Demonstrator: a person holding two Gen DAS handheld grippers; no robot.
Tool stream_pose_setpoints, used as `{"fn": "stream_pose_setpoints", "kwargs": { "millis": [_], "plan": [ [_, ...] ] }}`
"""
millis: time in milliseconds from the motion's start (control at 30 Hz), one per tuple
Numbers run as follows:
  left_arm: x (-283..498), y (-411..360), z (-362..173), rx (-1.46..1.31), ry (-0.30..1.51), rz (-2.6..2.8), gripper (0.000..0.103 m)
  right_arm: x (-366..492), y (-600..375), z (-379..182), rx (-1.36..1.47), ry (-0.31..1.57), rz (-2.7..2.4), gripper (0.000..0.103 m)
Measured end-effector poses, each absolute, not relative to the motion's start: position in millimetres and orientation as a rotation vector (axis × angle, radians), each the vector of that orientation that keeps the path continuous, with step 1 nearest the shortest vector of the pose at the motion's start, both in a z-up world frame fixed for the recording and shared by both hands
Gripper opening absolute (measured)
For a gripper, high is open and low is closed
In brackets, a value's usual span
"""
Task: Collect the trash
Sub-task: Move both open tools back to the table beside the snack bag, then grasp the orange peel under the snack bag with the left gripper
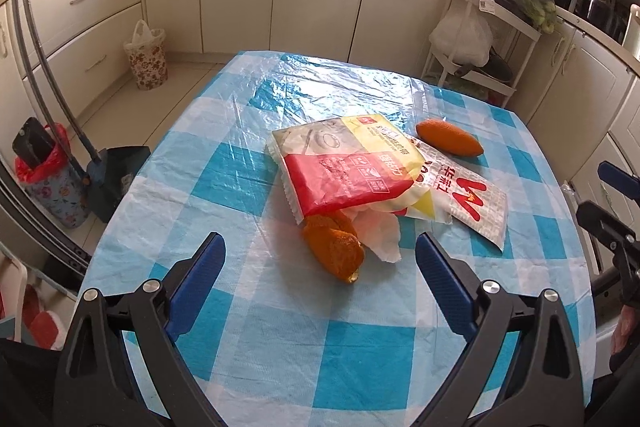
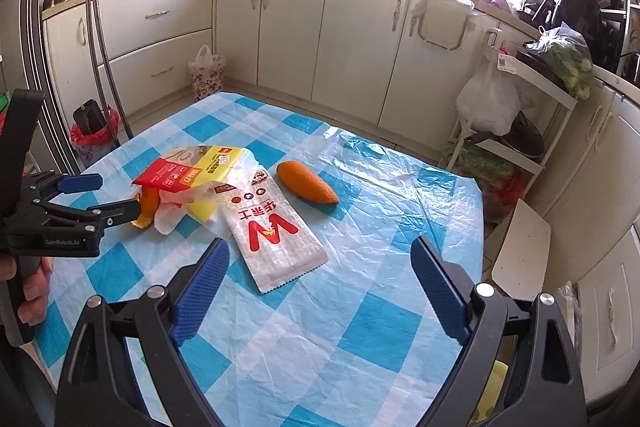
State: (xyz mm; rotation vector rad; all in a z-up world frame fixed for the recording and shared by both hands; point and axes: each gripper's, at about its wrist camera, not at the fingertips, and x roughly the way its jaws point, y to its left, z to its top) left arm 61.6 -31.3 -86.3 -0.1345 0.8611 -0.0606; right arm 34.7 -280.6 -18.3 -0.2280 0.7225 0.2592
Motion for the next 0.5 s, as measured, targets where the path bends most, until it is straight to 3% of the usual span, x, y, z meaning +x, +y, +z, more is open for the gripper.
{"fn": "stream_pose_setpoints", "kwargs": {
  "millis": [200,300,367,500],
  "plan": [
    [74,-19,-102,-0.206,0.915,-0.040,0.065,42,-289,-20,-0.200,0.728,0.243,0.088],
    [76,-15,-106,-0.214,0.918,-0.054,0.046,46,-289,-20,-0.170,0.730,0.259,0.088],
    [77,-19,-106,-0.215,0.927,-0.091,0.027,48,-290,-21,-0.125,0.739,0.294,0.088],
    [73,-21,-104,-0.192,0.922,-0.113,0.018,59,-291,-26,0.049,0.794,0.421,0.088]
  ]
}}
